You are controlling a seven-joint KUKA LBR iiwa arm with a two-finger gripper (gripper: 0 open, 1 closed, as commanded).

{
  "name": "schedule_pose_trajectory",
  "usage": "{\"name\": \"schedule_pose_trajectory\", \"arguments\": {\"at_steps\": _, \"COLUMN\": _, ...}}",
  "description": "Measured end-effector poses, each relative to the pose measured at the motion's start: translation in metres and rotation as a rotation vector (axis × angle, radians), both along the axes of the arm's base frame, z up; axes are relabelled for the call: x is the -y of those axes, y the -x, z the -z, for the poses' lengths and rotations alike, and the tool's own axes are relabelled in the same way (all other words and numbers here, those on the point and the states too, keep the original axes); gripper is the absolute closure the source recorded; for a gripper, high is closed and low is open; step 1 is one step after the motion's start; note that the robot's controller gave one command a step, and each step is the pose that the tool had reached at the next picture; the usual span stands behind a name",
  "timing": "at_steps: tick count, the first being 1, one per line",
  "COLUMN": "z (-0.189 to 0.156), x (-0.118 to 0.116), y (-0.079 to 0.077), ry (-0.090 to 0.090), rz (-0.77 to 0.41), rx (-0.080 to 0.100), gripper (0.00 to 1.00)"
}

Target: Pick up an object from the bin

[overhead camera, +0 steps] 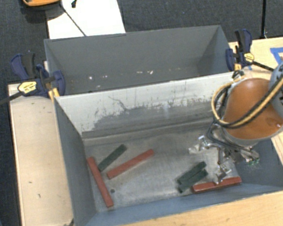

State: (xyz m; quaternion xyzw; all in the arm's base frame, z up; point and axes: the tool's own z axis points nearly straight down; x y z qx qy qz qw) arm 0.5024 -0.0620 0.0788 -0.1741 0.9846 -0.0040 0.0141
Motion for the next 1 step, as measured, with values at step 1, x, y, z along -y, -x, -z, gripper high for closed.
{"name": "schedule_pose_trajectory", "arguments": {"at_steps": 1, "z": -0.0047, "x": -0.0206, "y": -0.0020, "ry": 0.001, "rz": -0.061, "rx": -0.009, "gripper": 0.00}}
